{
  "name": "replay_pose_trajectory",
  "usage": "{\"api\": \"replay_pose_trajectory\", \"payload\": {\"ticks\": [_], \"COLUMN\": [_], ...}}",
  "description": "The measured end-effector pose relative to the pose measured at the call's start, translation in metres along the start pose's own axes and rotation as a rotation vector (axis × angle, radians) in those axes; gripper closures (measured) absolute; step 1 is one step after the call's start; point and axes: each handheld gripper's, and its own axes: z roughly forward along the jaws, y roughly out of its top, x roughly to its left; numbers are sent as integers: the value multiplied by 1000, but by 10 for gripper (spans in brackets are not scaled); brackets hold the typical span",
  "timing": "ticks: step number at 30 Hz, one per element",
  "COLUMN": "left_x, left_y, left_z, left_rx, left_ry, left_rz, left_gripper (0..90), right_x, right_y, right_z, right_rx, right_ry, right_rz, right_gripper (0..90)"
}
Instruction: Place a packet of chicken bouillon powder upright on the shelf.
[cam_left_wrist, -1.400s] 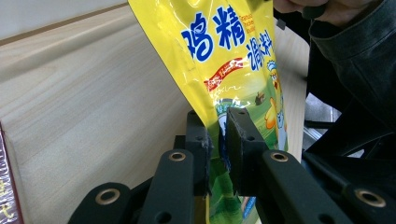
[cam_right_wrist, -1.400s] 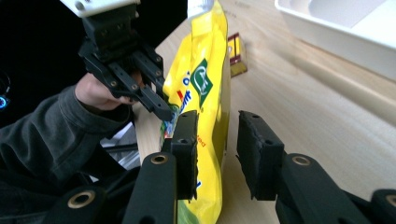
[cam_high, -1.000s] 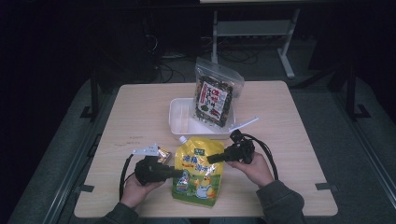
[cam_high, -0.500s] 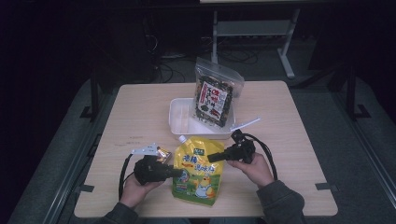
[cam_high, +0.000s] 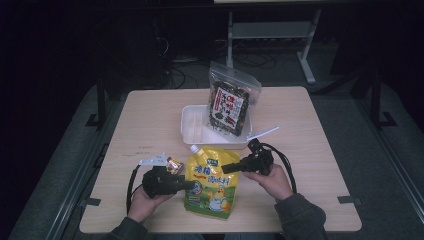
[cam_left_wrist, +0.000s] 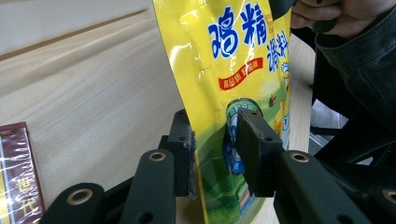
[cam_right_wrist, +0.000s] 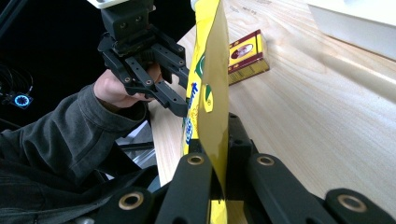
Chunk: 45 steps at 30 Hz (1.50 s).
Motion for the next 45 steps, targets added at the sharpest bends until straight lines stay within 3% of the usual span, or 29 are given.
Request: {"api": "replay_pose_trajectory", "payload": {"ticks": [14,20,24,30,39,45], "left_x": [-2,-1,0,-1,-2,-2], "left_y": [1,1,2,3,4,5], "left_z": [-3,-8,-9,-8,-9,-9], "left_rx": [-11,-25,-32,-29,-34,-39], "left_ry": [11,-6,-30,-37,-40,-41], "left_rz": [3,-3,-7,1,10,9], "left_gripper": [634,745,819,829,833,833], "right_x": [6,9,15,23,30,33], "right_y": [2,3,8,27,54,66], "right_z": [-1,-2,-3,-5,-8,-10], "right_rx": [-11,-10,18,67,140,187], "right_ry": [5,-10,-31,-41,-58,-68], "right_rz": [-9,-24,-63,-99,-105,-105], "right_gripper": [892,890,862,762,689,760]}}
